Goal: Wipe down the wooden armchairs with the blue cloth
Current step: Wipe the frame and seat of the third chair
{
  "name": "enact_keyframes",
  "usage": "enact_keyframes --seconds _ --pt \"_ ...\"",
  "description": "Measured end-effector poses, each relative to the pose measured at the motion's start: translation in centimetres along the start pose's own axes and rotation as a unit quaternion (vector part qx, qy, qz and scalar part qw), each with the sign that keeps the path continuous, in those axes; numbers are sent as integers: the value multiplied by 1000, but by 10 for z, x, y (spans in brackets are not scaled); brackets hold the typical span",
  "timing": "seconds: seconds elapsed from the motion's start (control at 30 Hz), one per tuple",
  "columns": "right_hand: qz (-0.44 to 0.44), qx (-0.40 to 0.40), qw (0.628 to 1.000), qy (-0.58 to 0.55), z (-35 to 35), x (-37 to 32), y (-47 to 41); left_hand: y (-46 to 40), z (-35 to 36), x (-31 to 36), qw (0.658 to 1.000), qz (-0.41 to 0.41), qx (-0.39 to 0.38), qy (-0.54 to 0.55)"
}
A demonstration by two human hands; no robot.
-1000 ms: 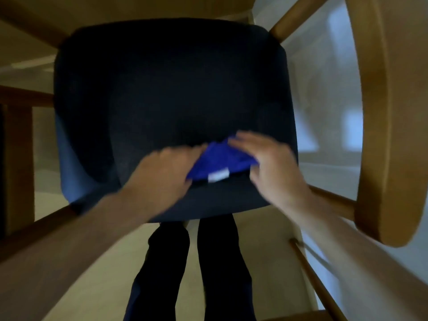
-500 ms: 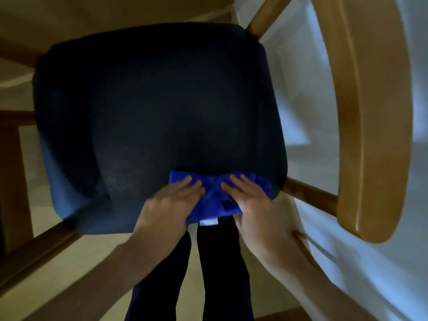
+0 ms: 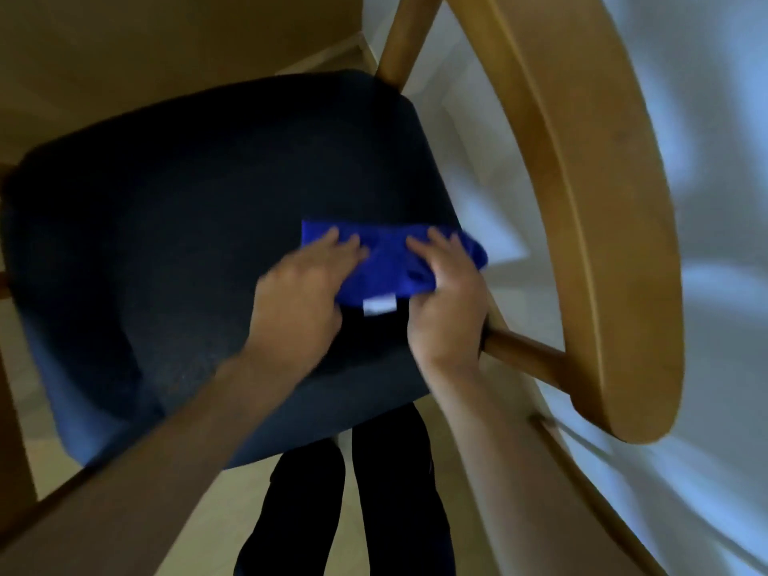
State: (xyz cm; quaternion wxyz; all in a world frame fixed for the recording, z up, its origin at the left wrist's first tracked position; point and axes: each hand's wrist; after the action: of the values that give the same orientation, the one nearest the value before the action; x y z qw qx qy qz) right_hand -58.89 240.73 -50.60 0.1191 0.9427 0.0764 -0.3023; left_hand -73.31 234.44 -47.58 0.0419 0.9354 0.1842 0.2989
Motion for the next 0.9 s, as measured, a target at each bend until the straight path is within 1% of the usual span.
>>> enact_keyframes --seconds 0.03,0.1,0.17,0.2,0.27,0.33,0.37,0.4,0.43,0.5,0.53,0.57,0.63,0.67,0.73,0.8,0.83,0.9 --pt "9 -11 1000 1 -6 6 24 22 -2 3 1000 18 -16 -3" --pt "42 -50 998 6 -19 13 59 49 -5 5 996 54 -74 -25" --pt "67 -66 996 -4 -23 15 64 51 -9 2 989 69 -126 -36" --pt "76 -59 995 -9 -24 11 57 44 -12 1 987 71 -138 -35" --pt "61 -3 998 -22 -22 -1 27 18 -18 -1 990 74 -119 -27" --pt "24 71 996 -53 -17 -14 -18 -22 -20 3 997 53 -54 -17" --pt "19 99 992 -73 -13 -18 -42 -46 -17 5 998 52 -15 -16" --pt "27 120 989 -87 -8 -22 -63 -72 -12 8 998 55 10 -16" --pt "46 134 986 -87 -4 -24 -78 -93 -8 13 998 57 14 -21" --pt "95 128 984 -73 5 -20 -88 -117 2 16 998 54 6 -28" --pt "106 118 985 -66 6 -17 -80 -117 5 16 998 59 -4 -36" --pt "102 113 987 -59 5 -13 -65 -108 6 14 997 67 -19 -41" --pt "85 110 989 -48 -1 -4 -27 -71 3 13 995 88 -51 -13" --pt "98 100 989 -52 -4 -1 -9 -50 2 12 993 100 -64 5" --pt "165 61 981 -78 -13 2 20 -13 4 13 990 110 -91 12" --pt "212 24 974 -75 -19 1 38 7 8 15 988 96 -120 1" --pt "217 20 974 -62 -22 0 39 9 8 15 989 83 -126 4" --pt "187 60 979 -54 -26 -3 27 -3 6 17 992 73 -101 20"
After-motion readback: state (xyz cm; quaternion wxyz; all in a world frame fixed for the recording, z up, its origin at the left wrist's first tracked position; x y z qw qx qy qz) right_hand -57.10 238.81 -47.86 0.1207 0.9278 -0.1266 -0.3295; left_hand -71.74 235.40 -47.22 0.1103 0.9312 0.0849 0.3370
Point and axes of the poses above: each hand's wrist, its own y-axis away from the middle knuckle, its own z-axis out of the palm, x = y × z, and after that the axes turned 6 degrees about x, right-handed
